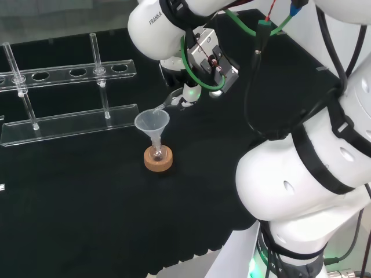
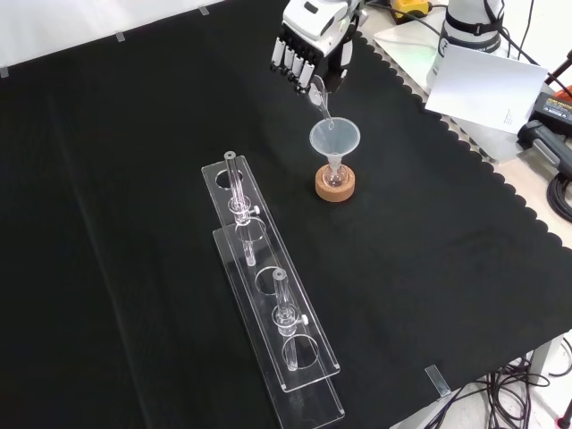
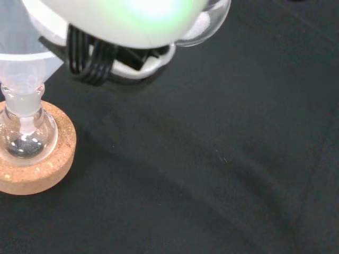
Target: Pour all the NaCl from the weighing funnel into the round-bottom flask.
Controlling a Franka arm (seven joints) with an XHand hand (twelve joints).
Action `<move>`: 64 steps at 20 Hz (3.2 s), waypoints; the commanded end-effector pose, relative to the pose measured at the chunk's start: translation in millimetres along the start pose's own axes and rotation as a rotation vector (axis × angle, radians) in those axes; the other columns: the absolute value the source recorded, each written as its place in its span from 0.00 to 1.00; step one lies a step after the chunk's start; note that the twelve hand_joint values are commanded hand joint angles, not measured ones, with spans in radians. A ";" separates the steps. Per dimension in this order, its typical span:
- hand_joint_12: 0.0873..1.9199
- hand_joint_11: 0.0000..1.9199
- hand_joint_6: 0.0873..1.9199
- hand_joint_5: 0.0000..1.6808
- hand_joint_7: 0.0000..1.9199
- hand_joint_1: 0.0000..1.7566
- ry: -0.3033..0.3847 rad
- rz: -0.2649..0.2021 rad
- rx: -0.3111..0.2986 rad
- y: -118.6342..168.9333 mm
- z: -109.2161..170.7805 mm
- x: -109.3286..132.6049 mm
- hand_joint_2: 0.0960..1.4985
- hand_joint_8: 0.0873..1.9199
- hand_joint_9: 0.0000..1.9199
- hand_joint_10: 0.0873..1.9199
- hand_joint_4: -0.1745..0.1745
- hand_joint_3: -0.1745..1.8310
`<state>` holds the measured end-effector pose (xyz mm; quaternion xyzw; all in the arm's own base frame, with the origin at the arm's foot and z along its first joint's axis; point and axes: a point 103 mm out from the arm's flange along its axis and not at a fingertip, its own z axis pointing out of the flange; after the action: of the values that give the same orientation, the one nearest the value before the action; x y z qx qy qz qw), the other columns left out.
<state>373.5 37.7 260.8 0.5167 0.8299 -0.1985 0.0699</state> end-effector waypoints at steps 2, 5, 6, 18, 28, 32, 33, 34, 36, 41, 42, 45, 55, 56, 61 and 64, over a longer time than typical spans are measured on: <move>0.40 0.62 0.10 0.89 0.83 0.67 -0.054 -0.024 0.003 3.6 -2.7 3.2 0.32 0.08 0.76 0.12 0.74 0.45; 0.40 0.62 0.10 0.89 0.84 0.67 -0.067 -0.028 0.000 4.5 -4.0 3.6 0.32 0.08 0.76 0.12 0.74 0.46; 0.40 0.62 0.10 0.89 0.84 0.67 -0.073 -0.030 0.000 4.9 -4.3 3.5 0.32 0.08 0.76 0.12 0.74 0.46; 0.40 0.62 0.11 0.89 0.84 0.67 -0.152 -0.036 0.051 9.1 -5.8 2.4 0.31 0.08 0.76 0.12 0.75 0.46; 0.40 0.62 0.11 0.89 0.84 0.67 -0.190 -0.049 0.050 7.5 -10.2 0.2 0.31 0.08 0.77 0.12 0.76 0.47; 0.40 0.62 0.11 0.89 0.84 0.67 -0.207 -0.055 0.051 6.8 -13.1 0.4 0.31 0.08 0.77 0.12 0.76 0.47; 0.40 0.62 0.11 0.89 0.84 0.67 -0.212 -0.057 0.050 7.1 -13.4 0.3 0.31 0.08 0.77 0.12 0.77 0.47; 0.40 0.62 0.11 0.89 0.84 0.67 -0.212 -0.056 0.051 7.4 -13.9 0.0 0.31 0.08 0.77 0.12 0.77 0.47; 0.40 0.62 0.11 0.89 0.84 0.67 -0.218 -0.059 0.052 8.2 -14.6 0.1 0.31 0.08 0.77 0.12 0.77 0.47; 0.40 0.63 0.11 0.89 0.85 0.67 -0.224 -0.075 0.044 10.4 -14.9 -0.5 0.30 0.08 0.77 0.12 0.79 0.48; 0.40 0.63 0.11 0.89 0.85 0.67 -0.229 -0.081 0.043 10.8 -13.8 -1.9 0.30 0.08 0.77 0.12 0.79 0.48; 0.40 0.63 0.11 0.90 0.85 0.67 -0.259 -0.083 0.042 10.9 -15.7 0.9 0.30 0.08 0.77 0.12 0.79 0.48; 0.40 0.63 0.11 0.90 0.85 0.67 -0.336 -0.088 0.059 15.6 -21.9 8.5 0.29 0.08 0.77 0.12 0.80 0.48; 0.40 0.63 0.11 0.90 0.85 0.67 -0.344 -0.090 0.061 16.3 -22.2 9.4 0.29 0.08 0.77 0.12 0.81 0.48; 0.40 0.63 0.11 0.90 0.85 0.67 -0.385 -0.094 0.071 17.9 -25.1 10.9 0.29 0.08 0.77 0.12 0.81 0.48; 0.40 0.63 0.11 0.90 0.85 0.67 -0.390 -0.092 0.065 17.3 -28.2 9.8 0.29 0.08 0.77 0.12 0.82 0.48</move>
<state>387.1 64.0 276.4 0.4317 0.8171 -0.3252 0.2007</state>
